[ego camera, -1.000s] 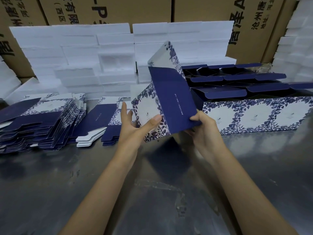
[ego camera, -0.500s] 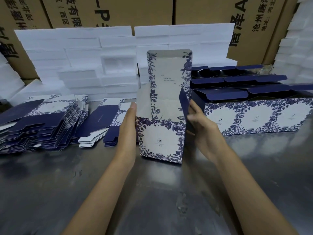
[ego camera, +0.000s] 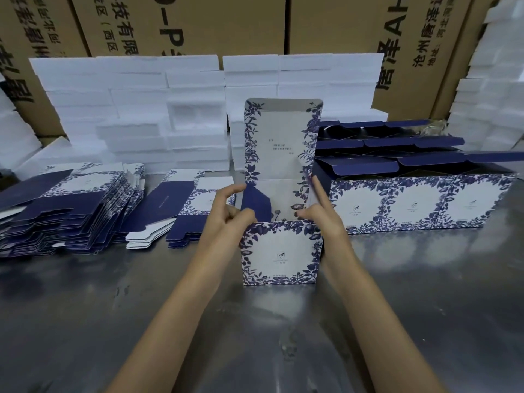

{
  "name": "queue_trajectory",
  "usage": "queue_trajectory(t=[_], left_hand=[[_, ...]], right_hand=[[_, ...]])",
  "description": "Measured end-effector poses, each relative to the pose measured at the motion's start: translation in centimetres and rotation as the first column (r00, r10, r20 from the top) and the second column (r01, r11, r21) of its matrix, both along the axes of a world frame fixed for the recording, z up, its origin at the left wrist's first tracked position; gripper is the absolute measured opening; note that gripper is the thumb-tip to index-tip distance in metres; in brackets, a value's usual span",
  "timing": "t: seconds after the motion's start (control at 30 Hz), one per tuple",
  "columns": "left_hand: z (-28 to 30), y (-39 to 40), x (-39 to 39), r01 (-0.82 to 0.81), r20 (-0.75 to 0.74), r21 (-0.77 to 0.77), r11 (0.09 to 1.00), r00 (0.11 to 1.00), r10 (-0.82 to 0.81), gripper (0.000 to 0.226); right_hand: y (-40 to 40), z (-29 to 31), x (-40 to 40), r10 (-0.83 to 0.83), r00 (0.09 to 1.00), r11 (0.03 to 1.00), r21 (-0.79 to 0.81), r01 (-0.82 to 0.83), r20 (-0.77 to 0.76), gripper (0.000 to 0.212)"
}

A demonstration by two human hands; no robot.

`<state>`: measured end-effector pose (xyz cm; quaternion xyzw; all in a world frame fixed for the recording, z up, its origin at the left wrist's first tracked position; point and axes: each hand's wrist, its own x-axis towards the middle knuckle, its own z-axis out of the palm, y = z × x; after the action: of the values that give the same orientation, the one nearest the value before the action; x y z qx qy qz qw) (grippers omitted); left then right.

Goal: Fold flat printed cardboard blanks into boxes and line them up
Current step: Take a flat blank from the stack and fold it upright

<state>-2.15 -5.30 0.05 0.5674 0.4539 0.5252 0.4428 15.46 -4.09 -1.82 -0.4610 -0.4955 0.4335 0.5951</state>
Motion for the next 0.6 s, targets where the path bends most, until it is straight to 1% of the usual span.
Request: queue_trajectory(t=[0.07, 0.13, 0.2, 0.23, 0.33, 0.43, 0.53, 0.6], left_hand=[[0.5, -0.4, 0.1, -0.009, -0.045, -0.031, 0.999, 0.999, 0.008, 0.038], [1.4, -0.2, 0.0, -0.029, -0.060, -0.096, 0.995, 0.998, 0.023, 0.028], [2.4, 0.4, -0.3, -0.051, -0.116, -0.124, 0.991, 0.993, 0.036, 0.016], [2.7, 0.7, -0.5, -0.052, -0.157, -0.123, 0.991, 0.987, 0.032, 0.013], [3.2, 1.8, -0.9, -0.026, -0.278, -0.098, 0.995, 0.961, -0.002, 0.010], [3.4, 2.5, -1.3, -0.018, -0.425, -0.072, 0.997, 0.905, -0.014, 0.012], [4.1, 2.9, -1.4, -0.010, -0.467, -0.083, 0.996, 0.884, -0.030, 0.012], [4.3, 3.1, -1.3, -0.011, -0.485, -0.065, 0.998, 0.874, -0.022, 0.014]], right_hand=[[-0.9, -0.8, -0.1, -0.019, 1.000, 0.999, 0.027, 0.019, -0.024, 0.071], [-1.3, -1.3, 0.1, -0.036, 0.999, 0.999, 0.039, 0.037, -0.036, 0.073], [-1.2, -1.4, 0.2, 0.007, 0.999, 0.998, 0.055, -0.004, -0.054, 0.072], [-1.2, -1.5, 0.3, 0.035, 0.998, 0.998, 0.061, -0.032, -0.052, 0.071], [-1.5, -1.5, 0.4, 0.047, 0.998, 0.997, 0.059, -0.045, -0.036, 0.072], [-1.5, -1.3, 0.3, 0.052, 0.999, 0.997, 0.053, -0.052, -0.008, 0.073], [-1.5, -1.3, 0.3, 0.044, 0.999, 0.998, 0.050, -0.044, -0.010, 0.072], [-1.5, -1.2, 0.4, 0.039, 0.999, 0.998, 0.050, -0.037, -0.031, 0.072]])
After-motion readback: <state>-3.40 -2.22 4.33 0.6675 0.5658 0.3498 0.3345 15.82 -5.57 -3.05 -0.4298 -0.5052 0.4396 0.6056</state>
